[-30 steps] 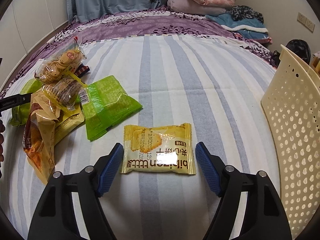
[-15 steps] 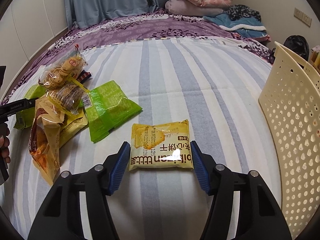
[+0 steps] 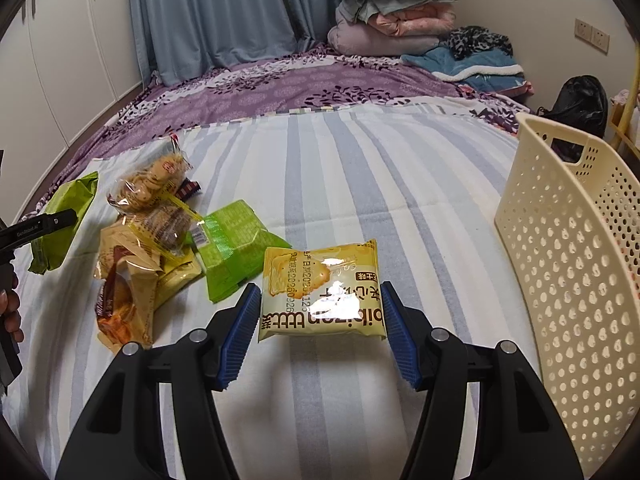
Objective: Organize snacks
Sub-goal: 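Carry the yellow packet into the cream basket and open the right gripper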
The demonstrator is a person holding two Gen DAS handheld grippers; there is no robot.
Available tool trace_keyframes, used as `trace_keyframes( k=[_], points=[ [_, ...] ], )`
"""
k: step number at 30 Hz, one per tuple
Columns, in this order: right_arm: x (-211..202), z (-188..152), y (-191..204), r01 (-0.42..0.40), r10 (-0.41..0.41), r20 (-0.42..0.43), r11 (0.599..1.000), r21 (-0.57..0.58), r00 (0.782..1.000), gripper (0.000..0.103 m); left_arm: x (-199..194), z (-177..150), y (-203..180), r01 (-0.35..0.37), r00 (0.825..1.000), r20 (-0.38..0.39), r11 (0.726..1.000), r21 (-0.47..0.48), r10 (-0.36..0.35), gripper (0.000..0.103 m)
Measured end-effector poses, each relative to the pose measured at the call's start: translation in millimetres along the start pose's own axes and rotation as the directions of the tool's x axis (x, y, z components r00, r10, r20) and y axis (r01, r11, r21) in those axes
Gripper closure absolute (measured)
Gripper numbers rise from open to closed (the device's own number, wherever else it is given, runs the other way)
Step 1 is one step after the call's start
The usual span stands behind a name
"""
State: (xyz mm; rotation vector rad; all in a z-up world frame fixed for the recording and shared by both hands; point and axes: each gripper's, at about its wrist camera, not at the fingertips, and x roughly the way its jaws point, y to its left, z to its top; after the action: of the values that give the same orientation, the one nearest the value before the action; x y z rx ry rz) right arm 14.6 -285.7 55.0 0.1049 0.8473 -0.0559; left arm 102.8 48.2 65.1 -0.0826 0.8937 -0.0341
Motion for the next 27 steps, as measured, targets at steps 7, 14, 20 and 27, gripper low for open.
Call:
trace_keyframes(
  k=[7, 14, 20, 27],
  points=[
    [-36.0, 6.0, -8.1, -0.004, 0.003, 0.074, 1.0, 0.015, 0.997, 0.043, -34.7, 1.2, -15.9, 0.039, 0.998, 0.047, 0.999, 0.025, -0.04, 0.032],
    [-77.0, 5.2, -29.3, 0.017, -0.026, 0.154, 0.998, 0.057, 0.988, 0.042, -67.0, 1.7, -42.0, 0.083, 0.992, 0.09, 0.994, 0.077, -0.09, 0.032],
    [-110.6, -2.4, -64.3, 0.07, -0.095, 0.212, 0.99, 0.121, 0.973, 0.042, -90.6, 0.7, -67.6, 0.119, 0.984, 0.115, 0.984, 0.132, -0.134, 0.032],
    [-139.7, -17.8, -115.9, 0.157, -0.212, 0.24, 0.961, 0.228, 0.947, 0.042, -110.1, -2.7, -95.9, 0.153, 0.976, 0.127, 0.971, 0.184, -0.178, 0.032]
  ],
)
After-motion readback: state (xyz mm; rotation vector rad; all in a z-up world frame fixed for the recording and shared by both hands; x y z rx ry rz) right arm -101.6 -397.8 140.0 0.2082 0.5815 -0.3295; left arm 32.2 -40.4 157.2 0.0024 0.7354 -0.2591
